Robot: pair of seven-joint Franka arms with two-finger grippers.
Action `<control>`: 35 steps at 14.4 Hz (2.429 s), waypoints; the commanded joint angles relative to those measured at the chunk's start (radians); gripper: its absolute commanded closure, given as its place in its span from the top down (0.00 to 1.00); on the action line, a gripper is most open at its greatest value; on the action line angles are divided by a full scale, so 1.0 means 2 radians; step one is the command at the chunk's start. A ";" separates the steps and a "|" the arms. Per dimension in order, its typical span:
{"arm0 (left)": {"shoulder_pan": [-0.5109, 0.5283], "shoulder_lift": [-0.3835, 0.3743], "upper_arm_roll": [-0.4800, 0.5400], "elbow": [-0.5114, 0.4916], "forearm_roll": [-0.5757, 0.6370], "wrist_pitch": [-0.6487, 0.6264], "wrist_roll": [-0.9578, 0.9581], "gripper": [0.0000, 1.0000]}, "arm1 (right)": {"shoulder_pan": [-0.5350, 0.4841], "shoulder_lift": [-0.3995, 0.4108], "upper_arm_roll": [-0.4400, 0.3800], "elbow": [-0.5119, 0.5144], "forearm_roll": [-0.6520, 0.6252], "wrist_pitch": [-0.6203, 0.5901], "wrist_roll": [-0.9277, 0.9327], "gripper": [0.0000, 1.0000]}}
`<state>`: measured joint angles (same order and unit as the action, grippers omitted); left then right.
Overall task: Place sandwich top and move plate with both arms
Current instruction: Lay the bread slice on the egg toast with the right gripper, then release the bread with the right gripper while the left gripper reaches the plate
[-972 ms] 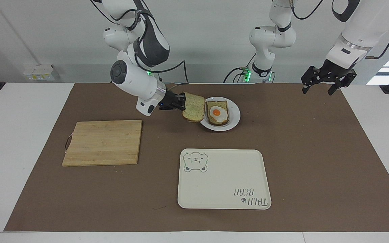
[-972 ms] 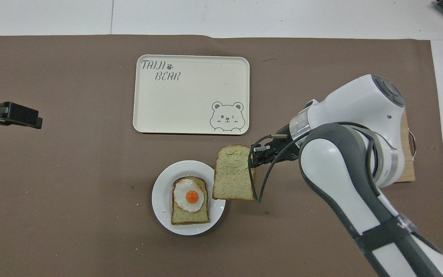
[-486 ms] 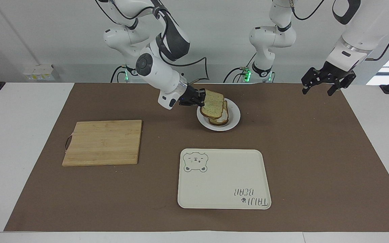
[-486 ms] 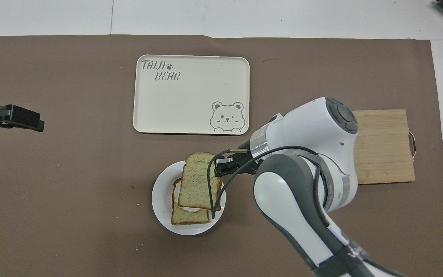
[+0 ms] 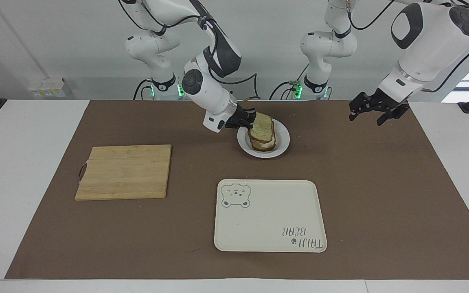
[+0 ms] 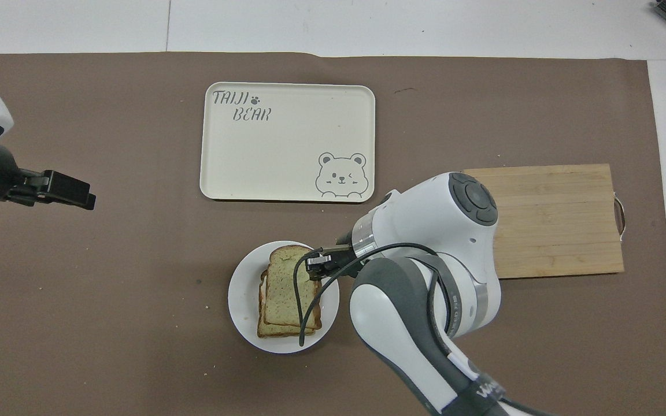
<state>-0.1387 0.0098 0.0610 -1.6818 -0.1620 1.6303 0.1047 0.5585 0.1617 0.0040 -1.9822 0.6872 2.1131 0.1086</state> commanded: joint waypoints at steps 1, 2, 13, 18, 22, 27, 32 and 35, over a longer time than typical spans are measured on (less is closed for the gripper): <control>-0.004 -0.013 -0.001 -0.033 -0.016 0.025 0.024 1.00 | 0.030 0.013 0.000 -0.021 0.014 0.051 -0.014 0.00; -0.004 -0.013 -0.001 -0.044 -0.030 0.033 0.028 1.00 | 0.035 0.021 0.000 -0.021 0.014 0.065 -0.014 0.00; -0.009 0.000 -0.004 -0.131 -0.162 0.104 0.127 1.00 | 0.050 0.047 -0.001 -0.029 0.006 0.099 -0.048 0.00; -0.004 0.006 -0.003 -0.198 -0.235 0.128 0.222 1.00 | 0.041 0.054 -0.004 -0.011 0.001 0.099 -0.044 1.00; -0.004 0.000 -0.002 -0.253 -0.301 0.128 0.225 1.00 | 0.019 0.045 -0.010 0.000 -0.023 0.099 -0.044 1.00; -0.005 -0.006 -0.002 -0.317 -0.356 0.128 0.224 1.00 | -0.024 0.007 -0.010 0.000 -0.176 0.091 -0.014 1.00; -0.010 -0.011 -0.003 -0.365 -0.392 0.149 0.223 1.00 | -0.077 -0.027 -0.010 0.001 -0.281 0.064 -0.014 1.00; -0.010 0.000 -0.003 -0.372 -0.401 0.154 0.245 1.00 | -0.100 -0.033 -0.010 0.035 -0.327 0.010 -0.014 1.00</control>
<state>-0.1503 0.0291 0.0511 -2.3817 -0.9303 1.9028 0.5493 0.3849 0.1091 -0.0288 -1.9565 0.0883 2.2087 0.0582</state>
